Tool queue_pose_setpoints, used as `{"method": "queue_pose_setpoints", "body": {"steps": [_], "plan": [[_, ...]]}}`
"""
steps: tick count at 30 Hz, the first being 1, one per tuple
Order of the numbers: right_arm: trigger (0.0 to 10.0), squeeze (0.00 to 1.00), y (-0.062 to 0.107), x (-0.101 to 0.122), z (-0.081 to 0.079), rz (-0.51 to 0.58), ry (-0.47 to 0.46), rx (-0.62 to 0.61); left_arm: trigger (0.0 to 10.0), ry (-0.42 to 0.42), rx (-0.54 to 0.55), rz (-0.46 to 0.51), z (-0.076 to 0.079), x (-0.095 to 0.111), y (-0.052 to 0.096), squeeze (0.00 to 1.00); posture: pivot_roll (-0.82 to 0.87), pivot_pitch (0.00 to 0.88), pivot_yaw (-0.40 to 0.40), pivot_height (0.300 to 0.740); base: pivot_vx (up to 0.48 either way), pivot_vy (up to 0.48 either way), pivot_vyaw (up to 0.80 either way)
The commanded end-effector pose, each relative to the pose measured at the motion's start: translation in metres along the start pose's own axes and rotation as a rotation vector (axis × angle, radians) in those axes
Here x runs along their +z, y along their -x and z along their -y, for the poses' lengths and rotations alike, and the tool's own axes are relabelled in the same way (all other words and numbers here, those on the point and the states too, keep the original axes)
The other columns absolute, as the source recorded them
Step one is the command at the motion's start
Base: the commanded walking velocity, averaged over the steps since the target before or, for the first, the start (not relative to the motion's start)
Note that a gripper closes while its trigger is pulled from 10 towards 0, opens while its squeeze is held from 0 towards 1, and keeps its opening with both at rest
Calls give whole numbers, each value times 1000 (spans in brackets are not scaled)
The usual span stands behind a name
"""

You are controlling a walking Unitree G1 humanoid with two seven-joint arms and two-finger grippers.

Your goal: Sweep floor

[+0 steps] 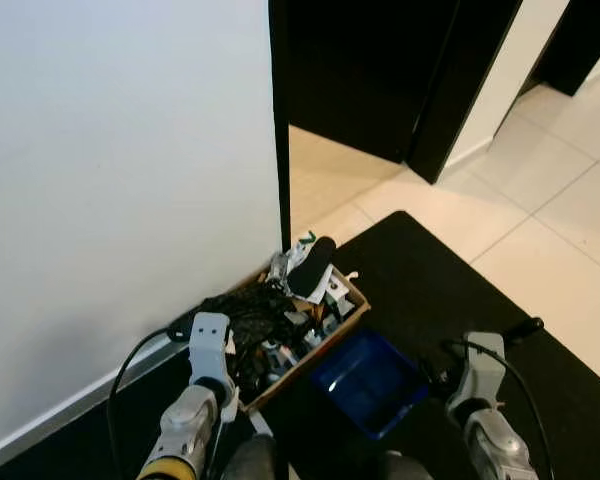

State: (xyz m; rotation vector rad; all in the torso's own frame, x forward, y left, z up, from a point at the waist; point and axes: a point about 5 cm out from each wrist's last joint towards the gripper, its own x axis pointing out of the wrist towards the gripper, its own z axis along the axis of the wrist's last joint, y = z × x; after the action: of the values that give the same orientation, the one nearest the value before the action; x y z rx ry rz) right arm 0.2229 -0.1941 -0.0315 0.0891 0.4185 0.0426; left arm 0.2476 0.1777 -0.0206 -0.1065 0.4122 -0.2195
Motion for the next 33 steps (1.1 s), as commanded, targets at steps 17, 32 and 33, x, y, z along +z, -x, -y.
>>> {"method": "queue_pose_setpoints", "body": {"steps": [17,32,33], "plan": [[10000,0,38,44,61,243,88,-247,10000,27,0,-54,4,-16,6,0,13,87,-20,740,0,0,0],[10000,0,22,80,66,306,54,-281,10000,23,3,-45,6,-11,1,0,26,88,-34,740,0,0,0],[10000,0,22,80,66,306,54,-281,10000,23,3,-45,6,-11,1,0,26,88,-34,740,0,0,0]]}}
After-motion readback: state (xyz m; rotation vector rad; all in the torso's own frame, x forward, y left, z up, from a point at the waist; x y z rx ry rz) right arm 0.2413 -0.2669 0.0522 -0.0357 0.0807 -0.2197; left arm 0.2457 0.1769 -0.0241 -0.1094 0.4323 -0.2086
